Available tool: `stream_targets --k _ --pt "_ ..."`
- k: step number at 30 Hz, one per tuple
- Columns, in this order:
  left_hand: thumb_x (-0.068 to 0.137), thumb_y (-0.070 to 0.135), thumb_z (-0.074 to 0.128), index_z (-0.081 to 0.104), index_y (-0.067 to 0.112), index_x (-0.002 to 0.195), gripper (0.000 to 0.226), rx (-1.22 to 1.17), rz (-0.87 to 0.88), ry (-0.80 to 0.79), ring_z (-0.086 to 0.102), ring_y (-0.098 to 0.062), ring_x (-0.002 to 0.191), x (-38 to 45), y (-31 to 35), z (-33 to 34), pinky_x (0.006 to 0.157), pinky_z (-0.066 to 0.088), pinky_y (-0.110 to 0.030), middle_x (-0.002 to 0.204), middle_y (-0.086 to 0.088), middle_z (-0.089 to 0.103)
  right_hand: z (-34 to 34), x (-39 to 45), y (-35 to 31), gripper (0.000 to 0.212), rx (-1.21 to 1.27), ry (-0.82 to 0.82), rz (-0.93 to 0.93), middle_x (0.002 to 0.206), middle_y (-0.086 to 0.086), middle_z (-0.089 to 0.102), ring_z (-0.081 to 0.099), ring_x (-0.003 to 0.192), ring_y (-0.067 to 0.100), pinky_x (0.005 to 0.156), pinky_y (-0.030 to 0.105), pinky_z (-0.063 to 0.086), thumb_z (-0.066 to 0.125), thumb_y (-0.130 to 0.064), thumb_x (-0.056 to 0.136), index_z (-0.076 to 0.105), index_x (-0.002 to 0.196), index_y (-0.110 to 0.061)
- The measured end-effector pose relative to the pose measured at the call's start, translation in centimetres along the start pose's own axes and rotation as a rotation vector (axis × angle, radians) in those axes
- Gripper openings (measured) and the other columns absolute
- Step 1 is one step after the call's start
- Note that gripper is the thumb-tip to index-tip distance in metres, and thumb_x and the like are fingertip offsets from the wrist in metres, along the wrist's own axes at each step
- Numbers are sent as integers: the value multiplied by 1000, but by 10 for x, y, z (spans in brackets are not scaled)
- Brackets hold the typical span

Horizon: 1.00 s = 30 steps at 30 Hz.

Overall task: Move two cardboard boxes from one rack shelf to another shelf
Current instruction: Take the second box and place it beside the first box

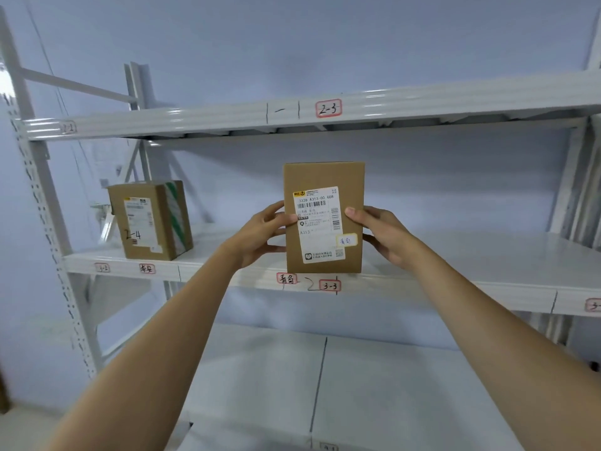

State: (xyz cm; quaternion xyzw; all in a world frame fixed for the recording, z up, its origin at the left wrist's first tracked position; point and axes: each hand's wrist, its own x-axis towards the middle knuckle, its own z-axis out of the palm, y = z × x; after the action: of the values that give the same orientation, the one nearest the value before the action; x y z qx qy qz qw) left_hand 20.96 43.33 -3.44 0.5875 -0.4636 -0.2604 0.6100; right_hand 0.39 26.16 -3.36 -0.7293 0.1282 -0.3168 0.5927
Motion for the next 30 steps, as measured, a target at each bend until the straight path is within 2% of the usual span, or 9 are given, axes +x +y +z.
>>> stream_targets --k 5,7,10,13,17,20,22,28,30 --pt "99 27 64 66 24 127 28 -7 10 4 67 -18 122 9 -9 -38 89 59 -41 120 4 77 34 27 3 41 -15 27 -40 114 -4 79 72 109 14 95 29 50 71 -36 92 68 127 -15" --pt "99 26 63 67 25 123 24 -6 24 9 68 -18 120 17 -17 -50 89 58 -40 116 6 78 42 41 11 42 -24 43 -51 115 -4 78 72 111 15 100 31 49 72 -37 91 68 126 -16" --pt "100 27 63 68 26 124 25 7 31 14 68 -18 120 32 -29 -68 97 57 -46 118 5 78 53 61 26 47 -30 60 -66 117 -2 77 71 112 17 102 32 49 73 -39 89 67 129 -15" --pt "100 29 62 67 27 123 24 46 36 6 68 -18 120 48 -36 -82 99 57 -47 120 4 78 60 80 40 48 -27 72 -77 121 -1 76 71 112 17 101 31 50 72 -38 91 66 131 -13" --pt "100 30 62 66 27 126 26 80 54 -7 70 -16 118 67 -46 -98 93 59 -42 124 3 76 64 99 51 52 -40 82 -84 122 0 75 72 111 16 100 31 51 73 -42 88 66 131 -14" --pt "100 28 62 65 25 128 29 75 83 -30 71 -15 117 76 -56 -110 85 61 -35 129 2 74 70 109 57 67 -63 85 -96 124 -1 74 71 112 15 102 32 51 77 -51 76 66 131 -15" --pt "100 26 62 63 21 134 34 60 92 -50 71 -16 117 78 -62 -115 85 62 -36 132 -1 72 76 111 60 73 -69 92 -90 124 -1 74 71 112 16 103 34 51 79 -55 70 66 131 -17" --pt "98 20 66 60 16 140 43 -1 118 -113 72 -13 114 84 -76 -127 85 62 -35 136 -1 68 84 108 63 52 -78 125 -56 118 -2 77 72 110 16 111 40 46 82 -52 67 70 113 -31" --pt "98 19 66 59 15 142 45 -1 115 -140 72 -12 113 85 -78 -128 85 62 -35 138 -1 67 85 105 65 59 -87 142 -46 118 -1 77 72 111 17 111 41 46 84 -56 64 70 116 -30"
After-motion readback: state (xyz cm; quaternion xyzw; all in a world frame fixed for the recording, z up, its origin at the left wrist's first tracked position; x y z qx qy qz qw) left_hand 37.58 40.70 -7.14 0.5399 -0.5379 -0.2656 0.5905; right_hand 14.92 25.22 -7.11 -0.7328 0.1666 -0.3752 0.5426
